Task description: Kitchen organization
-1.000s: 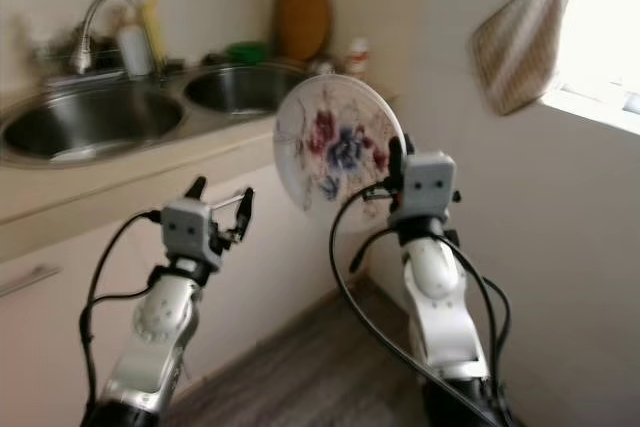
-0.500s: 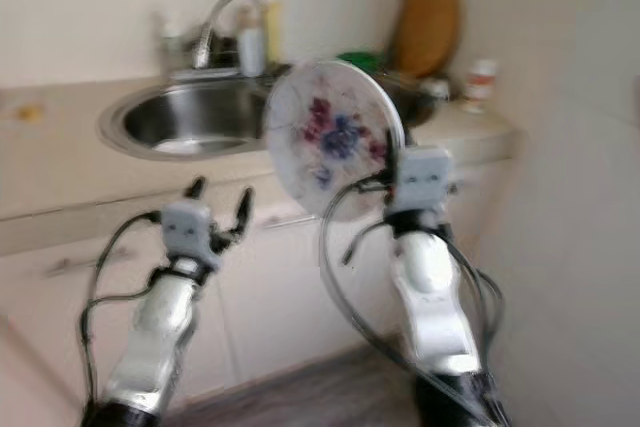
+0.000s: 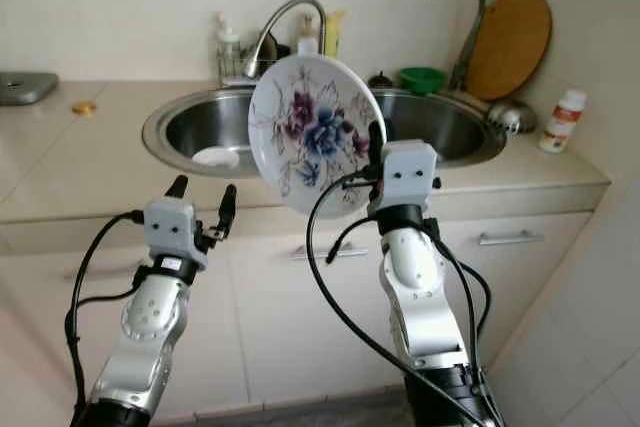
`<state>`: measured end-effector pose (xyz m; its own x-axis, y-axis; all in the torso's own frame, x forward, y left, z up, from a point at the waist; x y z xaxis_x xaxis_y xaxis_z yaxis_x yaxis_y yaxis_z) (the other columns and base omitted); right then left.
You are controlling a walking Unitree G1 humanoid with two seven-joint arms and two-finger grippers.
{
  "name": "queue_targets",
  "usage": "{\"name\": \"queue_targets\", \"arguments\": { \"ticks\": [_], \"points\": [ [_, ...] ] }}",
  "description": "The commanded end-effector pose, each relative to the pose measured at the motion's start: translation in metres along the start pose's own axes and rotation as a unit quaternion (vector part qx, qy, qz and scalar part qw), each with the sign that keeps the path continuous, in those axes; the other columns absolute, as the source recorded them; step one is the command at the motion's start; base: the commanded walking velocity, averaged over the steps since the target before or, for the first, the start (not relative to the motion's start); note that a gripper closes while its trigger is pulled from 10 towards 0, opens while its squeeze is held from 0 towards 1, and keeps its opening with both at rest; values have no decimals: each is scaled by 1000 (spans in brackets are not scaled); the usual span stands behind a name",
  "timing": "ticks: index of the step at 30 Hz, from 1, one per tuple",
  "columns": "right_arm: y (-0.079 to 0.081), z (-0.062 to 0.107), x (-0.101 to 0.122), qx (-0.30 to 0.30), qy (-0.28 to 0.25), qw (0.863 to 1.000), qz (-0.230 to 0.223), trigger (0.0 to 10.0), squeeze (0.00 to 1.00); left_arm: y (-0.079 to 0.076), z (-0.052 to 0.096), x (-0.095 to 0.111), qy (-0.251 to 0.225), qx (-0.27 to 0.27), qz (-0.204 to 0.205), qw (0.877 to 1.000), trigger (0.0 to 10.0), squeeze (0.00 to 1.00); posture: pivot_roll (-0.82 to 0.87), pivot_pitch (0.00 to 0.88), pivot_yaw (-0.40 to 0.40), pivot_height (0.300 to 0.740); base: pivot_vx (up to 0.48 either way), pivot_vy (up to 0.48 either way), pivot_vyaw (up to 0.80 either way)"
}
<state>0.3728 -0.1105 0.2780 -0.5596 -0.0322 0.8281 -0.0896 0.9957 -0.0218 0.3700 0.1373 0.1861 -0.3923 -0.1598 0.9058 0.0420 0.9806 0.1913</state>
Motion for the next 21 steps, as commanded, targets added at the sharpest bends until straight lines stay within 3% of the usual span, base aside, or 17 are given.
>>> {"name": "queue_targets", "arguments": {
  "ticks": [1,4,9,21],
  "points": [
    [-17,-1,9,-25,-18,1000,2,0,0,-12,-2,4,-7,-15,4,1000,10000,0,44,0,-62,740,292,0,0],
    [-18,-1,9,-28,-17,999,0,0,0,-12,-2,4,-7,-14,5,1000,10000,0,44,0,-62,740,294,0,0],
    [-21,-3,8,-36,-14,999,-2,0,0,-11,-1,4,-6,-13,5,1000,10000,0,44,0,-63,740,296,0,-750],
    [-21,-4,9,-36,-18,999,5,0,0,-10,-2,5,-11,-11,5,1000,10000,0,43,0,-62,740,292,0,0]
  ]
}}
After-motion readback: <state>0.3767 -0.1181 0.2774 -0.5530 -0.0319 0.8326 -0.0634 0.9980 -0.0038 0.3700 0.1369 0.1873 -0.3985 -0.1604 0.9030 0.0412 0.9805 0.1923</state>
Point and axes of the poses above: a point about 5 cm out from each wrist's last joint towards the gripper, its own z axis pointing back from the gripper into the wrist, its own x axis along the axis of the wrist's last joint, y = z × x, the point moved 6 cm from there along -z, pointing out of the wrist towards the gripper, and after that the axes turned 3 degrees about -z, right-handed, at the moved point
